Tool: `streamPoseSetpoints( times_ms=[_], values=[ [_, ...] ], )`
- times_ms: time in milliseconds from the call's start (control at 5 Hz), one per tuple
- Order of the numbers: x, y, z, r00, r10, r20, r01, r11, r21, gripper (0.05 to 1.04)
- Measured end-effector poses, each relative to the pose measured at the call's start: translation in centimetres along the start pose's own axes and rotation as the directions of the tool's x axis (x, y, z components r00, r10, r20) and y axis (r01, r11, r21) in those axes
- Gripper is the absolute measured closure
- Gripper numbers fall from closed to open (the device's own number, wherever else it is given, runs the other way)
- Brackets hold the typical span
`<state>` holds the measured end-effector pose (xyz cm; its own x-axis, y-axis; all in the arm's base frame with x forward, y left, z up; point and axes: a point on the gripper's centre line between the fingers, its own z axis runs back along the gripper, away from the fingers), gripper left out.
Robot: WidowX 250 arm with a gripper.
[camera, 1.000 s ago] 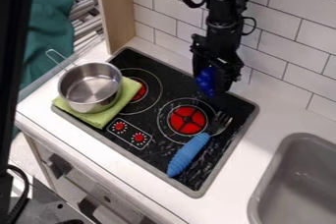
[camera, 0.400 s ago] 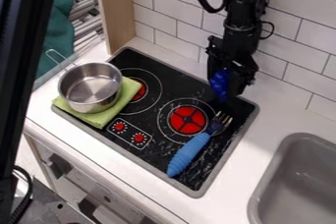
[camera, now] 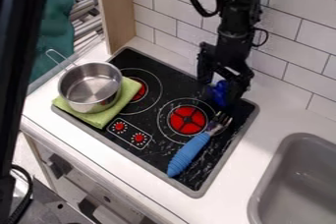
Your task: Take the blue object out of the silver pan and move it to the top corner of the right burner
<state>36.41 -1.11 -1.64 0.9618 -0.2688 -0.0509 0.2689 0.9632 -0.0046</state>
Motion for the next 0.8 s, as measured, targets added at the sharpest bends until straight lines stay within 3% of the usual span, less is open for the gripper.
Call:
streamPoseSetpoints(
  times_ms=[200, 400, 600, 800],
  values=[
    [-0.6, 0.4, 3.0, 0.996, 0.063, 0.069, -0.065, 0.997, 0.031, 0.081],
    [-2.6, 1.9, 8.3, 0.964, 0.222, 0.150, -0.237, 0.967, 0.091, 0.082],
    [-4.7, 3.5, 9.3, 0.922, 0.353, 0.160, -0.364, 0.930, 0.044, 0.081],
    [-6.4, 4.5, 8.3, 0.898, 0.420, 0.130, -0.423, 0.906, 0.001, 0.082]
  ],
)
